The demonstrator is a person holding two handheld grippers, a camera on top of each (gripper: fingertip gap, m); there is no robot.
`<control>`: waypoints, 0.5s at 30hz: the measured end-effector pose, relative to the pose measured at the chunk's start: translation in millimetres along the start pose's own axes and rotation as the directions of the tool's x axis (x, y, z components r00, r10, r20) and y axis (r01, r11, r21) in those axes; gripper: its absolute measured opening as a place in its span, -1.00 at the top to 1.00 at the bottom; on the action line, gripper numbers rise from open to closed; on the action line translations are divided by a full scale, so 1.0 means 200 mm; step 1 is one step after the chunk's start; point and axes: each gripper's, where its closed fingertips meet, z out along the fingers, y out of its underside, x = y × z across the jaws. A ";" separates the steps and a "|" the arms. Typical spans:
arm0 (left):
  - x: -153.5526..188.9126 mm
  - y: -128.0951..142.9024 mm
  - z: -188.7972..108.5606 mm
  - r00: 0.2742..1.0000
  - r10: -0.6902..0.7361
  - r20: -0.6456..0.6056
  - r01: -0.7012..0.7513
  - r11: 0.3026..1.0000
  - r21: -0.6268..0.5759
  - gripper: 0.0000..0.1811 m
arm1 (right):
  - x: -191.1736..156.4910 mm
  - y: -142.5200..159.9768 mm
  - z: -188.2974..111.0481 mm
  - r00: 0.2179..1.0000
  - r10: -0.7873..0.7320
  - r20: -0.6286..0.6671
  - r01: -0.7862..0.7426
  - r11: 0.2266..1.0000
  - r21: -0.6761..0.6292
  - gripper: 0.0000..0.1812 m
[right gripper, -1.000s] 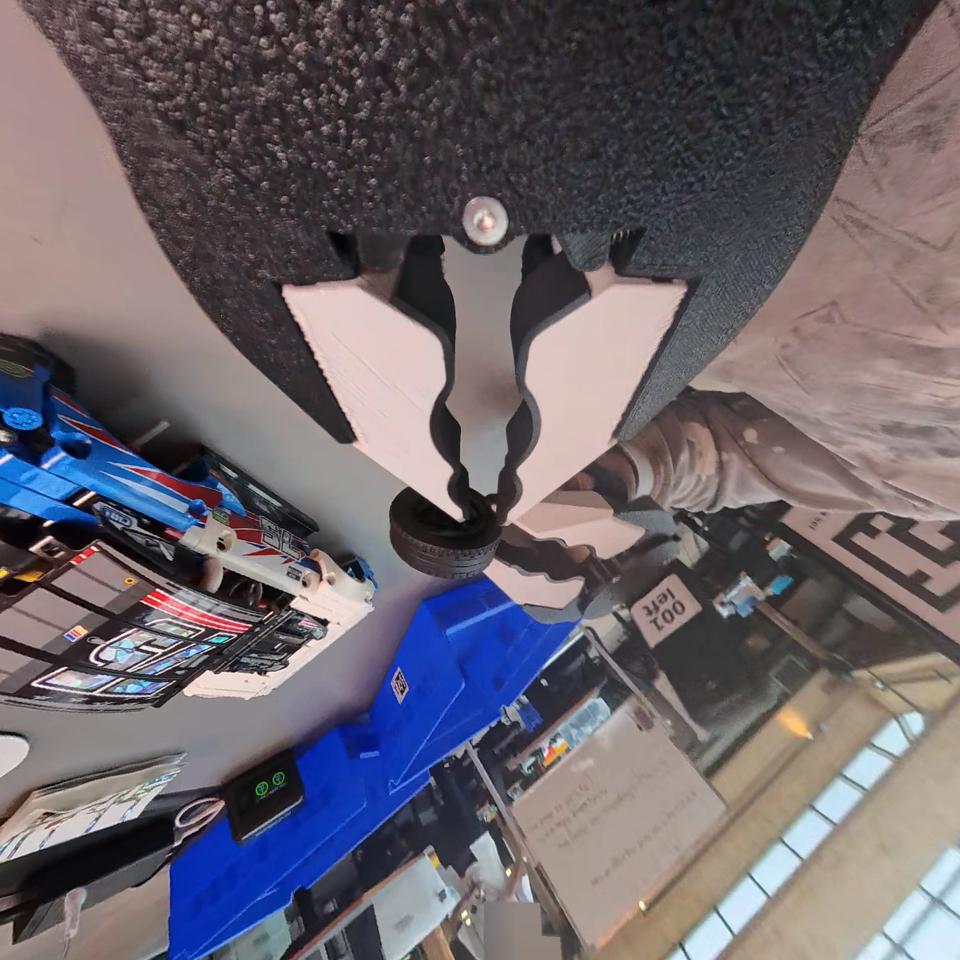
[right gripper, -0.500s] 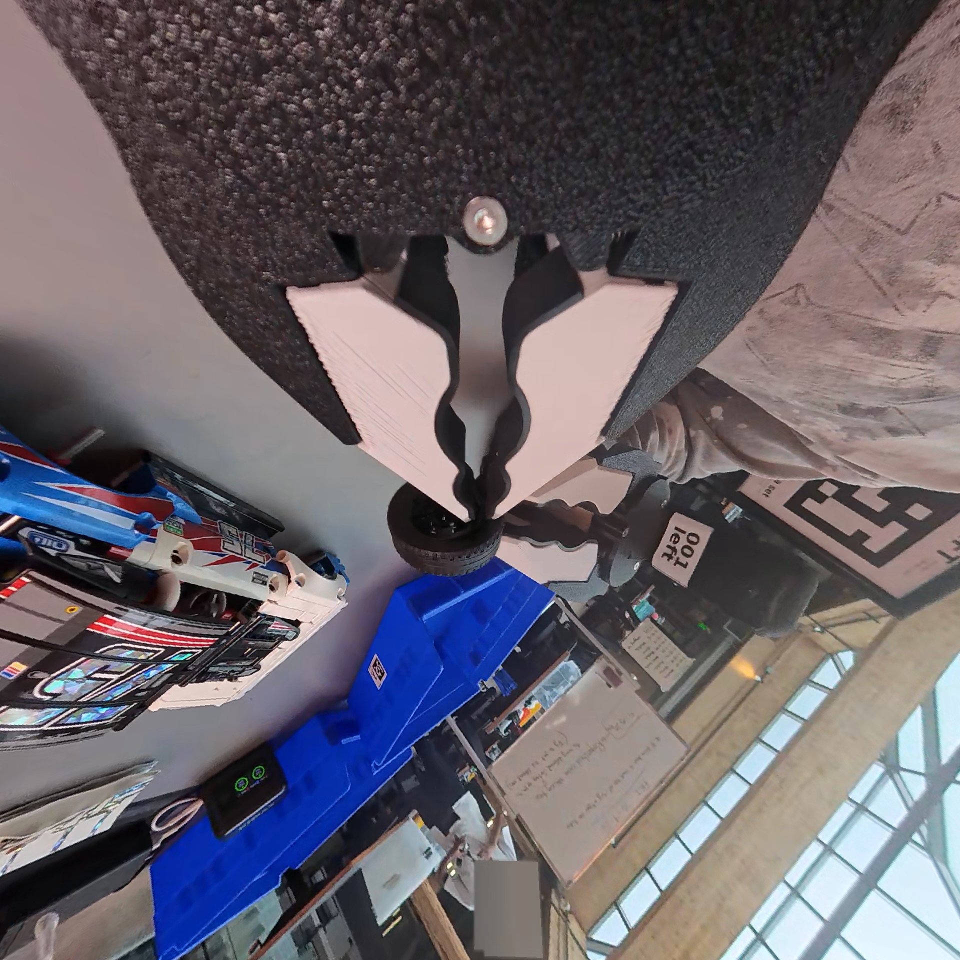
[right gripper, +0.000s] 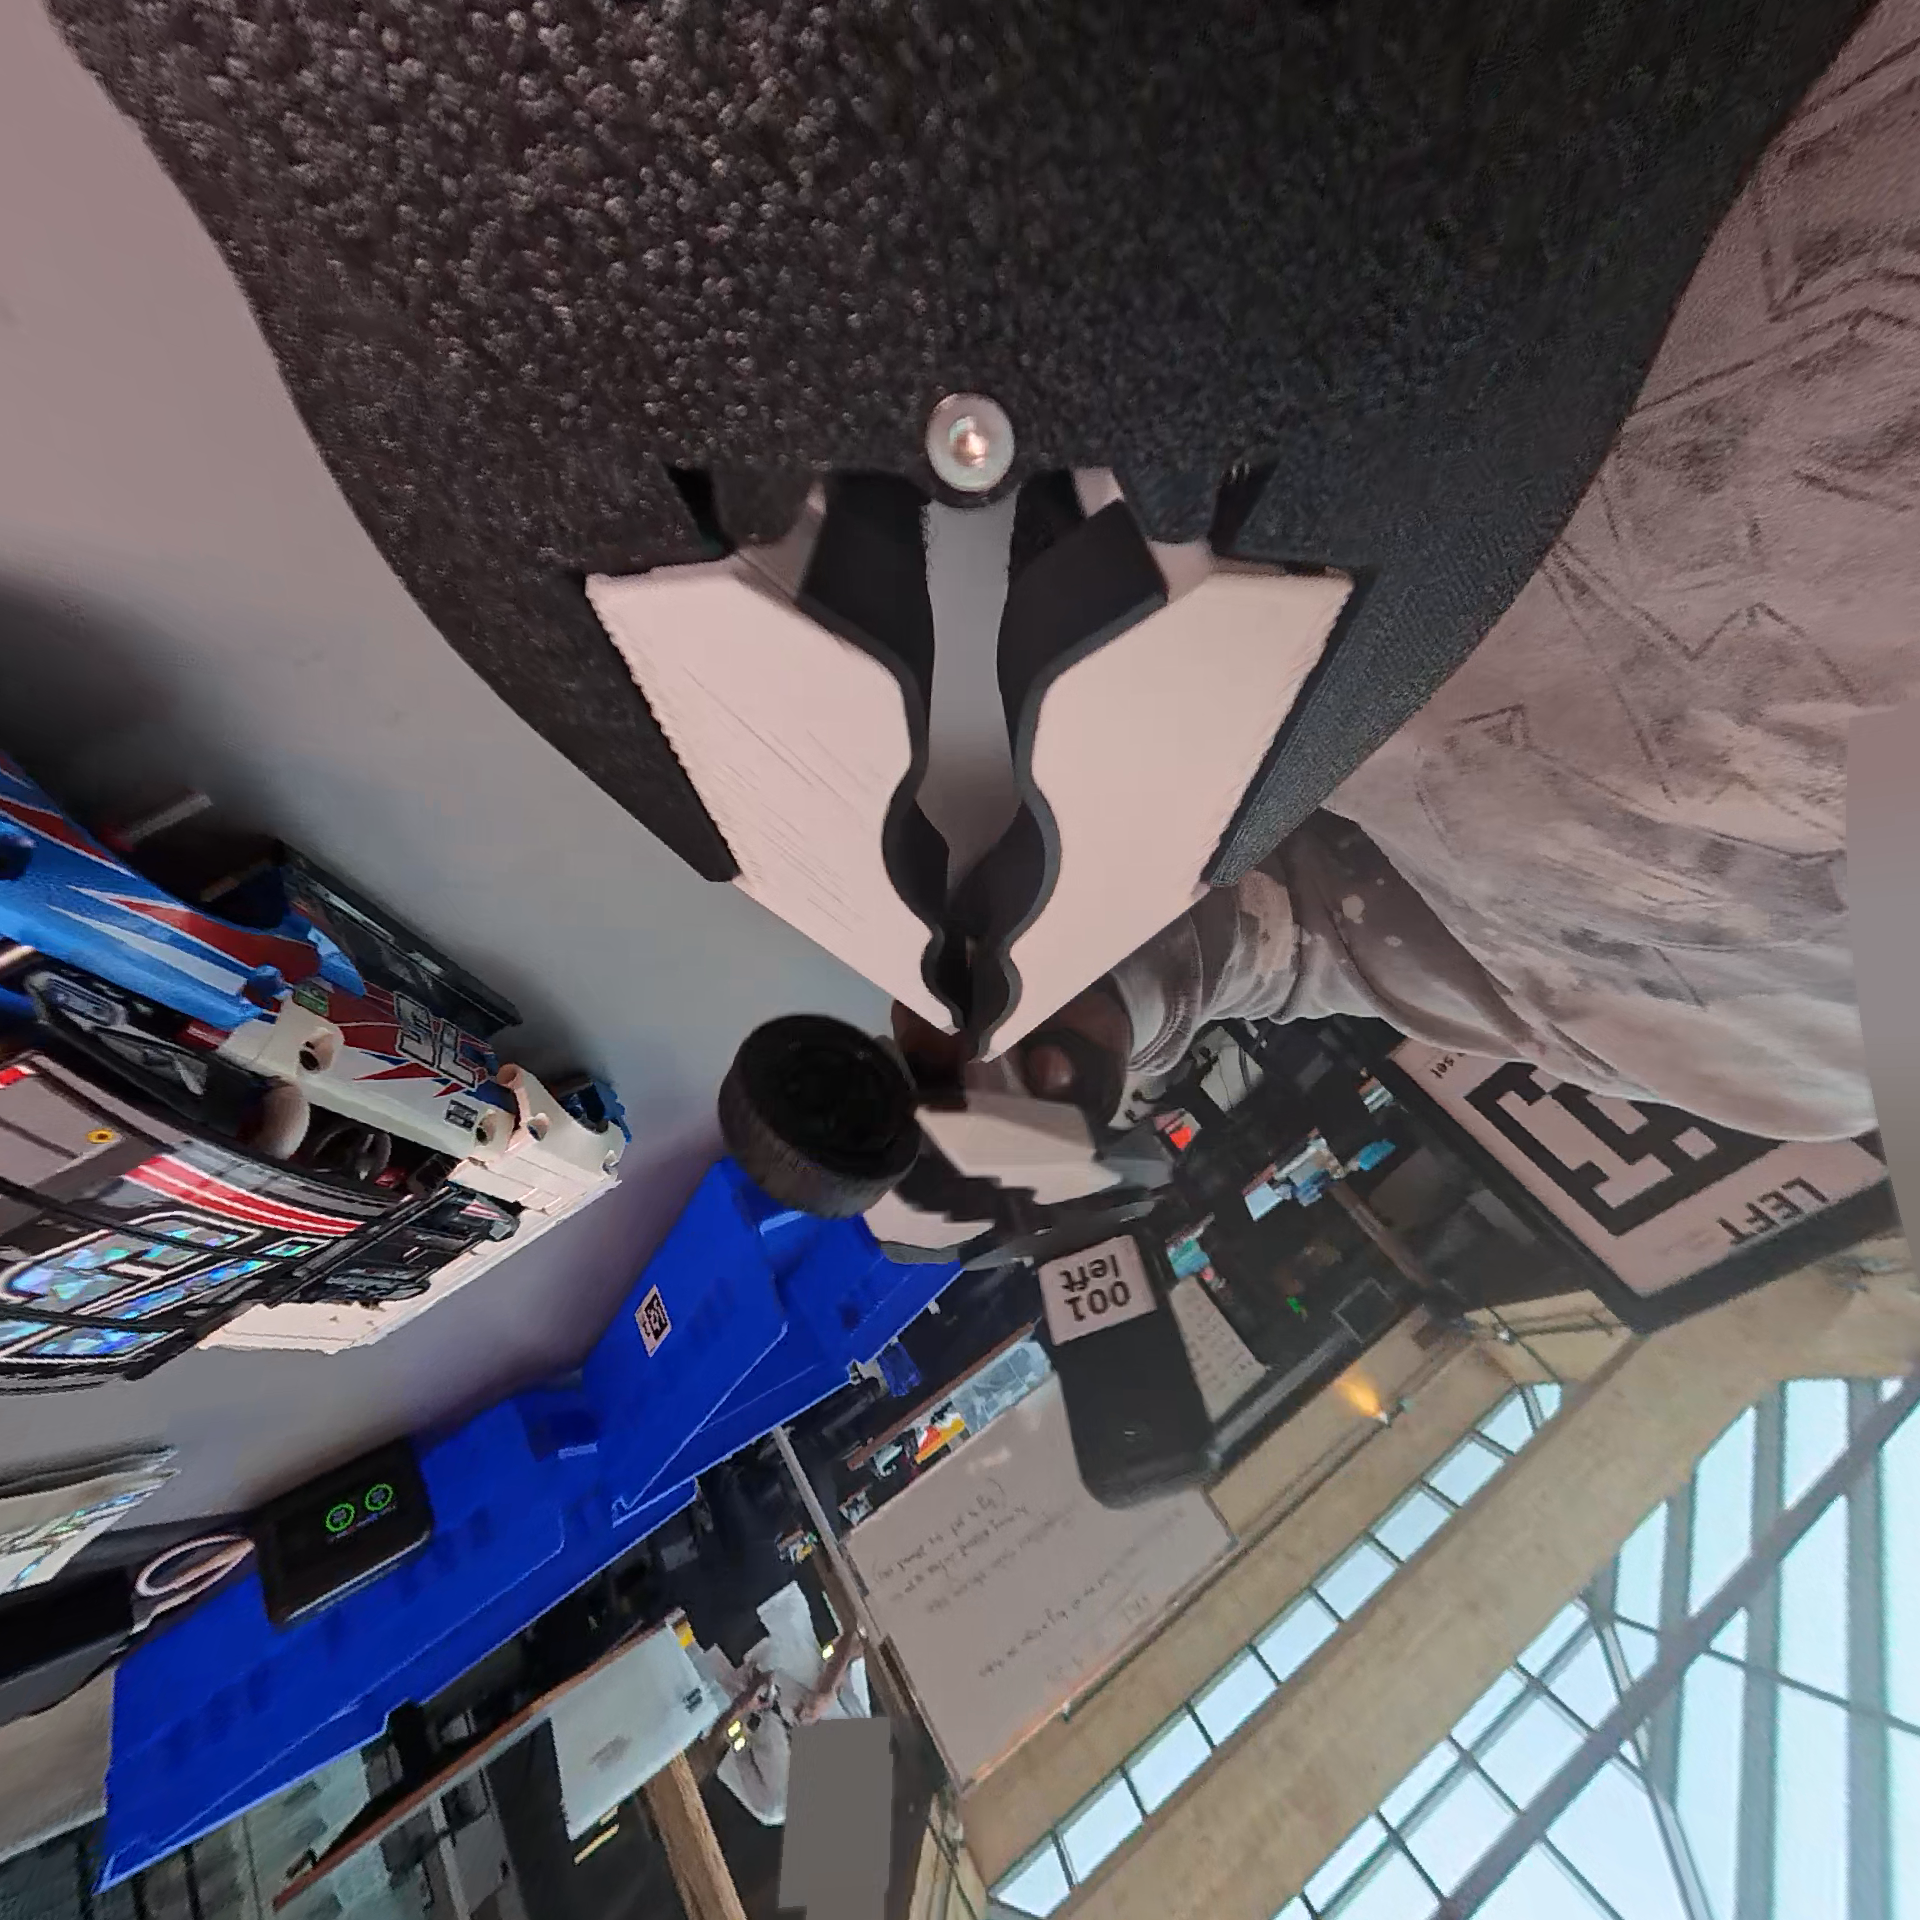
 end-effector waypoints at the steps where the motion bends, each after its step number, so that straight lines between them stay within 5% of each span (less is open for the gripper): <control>1: -0.04 -0.01 -0.04 0.996 -0.086 -0.008 0.086 0.996 0.024 0.89 | 0.02 -0.01 -0.03 1.000 -0.008 -0.023 0.008 1.000 0.009 1.00; 6: -0.03 0.04 0.00 0.998 -0.007 0.064 0.008 1.000 -0.017 0.87 | 0.05 0.04 0.01 0.995 -0.016 -0.101 0.013 0.999 -0.029 1.00; 15: 0.07 0.01 0.05 0.910 0.360 0.203 -0.357 0.933 -0.056 0.87 | 0.06 -0.02 0.06 0.987 0.075 -0.139 -0.071 0.997 0.032 0.86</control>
